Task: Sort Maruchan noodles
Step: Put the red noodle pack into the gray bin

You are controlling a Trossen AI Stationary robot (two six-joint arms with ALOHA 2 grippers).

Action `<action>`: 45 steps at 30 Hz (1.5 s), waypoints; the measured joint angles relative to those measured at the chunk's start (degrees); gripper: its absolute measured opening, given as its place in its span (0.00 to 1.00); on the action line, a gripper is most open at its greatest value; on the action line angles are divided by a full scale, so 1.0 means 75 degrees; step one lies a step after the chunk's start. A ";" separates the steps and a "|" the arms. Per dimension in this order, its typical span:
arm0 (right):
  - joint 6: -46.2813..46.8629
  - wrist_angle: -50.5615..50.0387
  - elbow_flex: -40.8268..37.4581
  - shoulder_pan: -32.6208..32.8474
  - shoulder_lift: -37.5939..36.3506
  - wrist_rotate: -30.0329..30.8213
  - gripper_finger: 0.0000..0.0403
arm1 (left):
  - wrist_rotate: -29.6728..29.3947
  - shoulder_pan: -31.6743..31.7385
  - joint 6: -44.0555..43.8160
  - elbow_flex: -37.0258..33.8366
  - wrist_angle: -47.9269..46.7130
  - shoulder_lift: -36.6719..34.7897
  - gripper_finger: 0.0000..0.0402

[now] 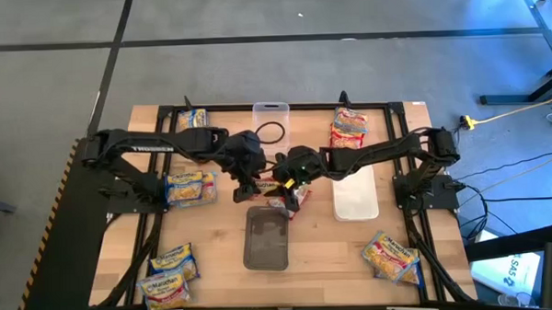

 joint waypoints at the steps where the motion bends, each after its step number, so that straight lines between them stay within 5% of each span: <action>1: -0.0001 0.0058 0.0000 0.0000 0.0000 0.0002 0.27 | -0.0032 -0.0034 0.0000 0.0000 0.0002 0.0029 0.62; 8: 0.0020 0.0053 0.0000 0.0000 -0.0009 0.0011 0.29 | -0.0543 -0.0240 0.0062 -0.0003 -0.0004 0.0090 0.45; 15: 0.0008 -0.0191 0.0000 -0.0006 -0.0098 -0.0059 0.42 | -0.0577 -0.0245 0.0079 -0.0003 -0.0090 0.0090 0.25; 27: 0.0827 -0.5241 0.0355 0.0788 -0.1828 0.0262 0.54 | -0.1096 -0.1028 -0.0258 -0.0015 -0.0115 -0.0423 0.20; 38: 0.2907 -0.3866 -0.1094 0.3242 -0.2008 0.3030 0.53 | -0.2372 -0.2433 -0.1192 -0.0015 0.0282 0.0379 0.20; 45: 0.4058 -0.2827 -0.1985 0.3906 -0.2002 0.3518 0.53 | -0.2247 -0.2390 -0.1204 -0.0015 0.0627 0.1122 0.20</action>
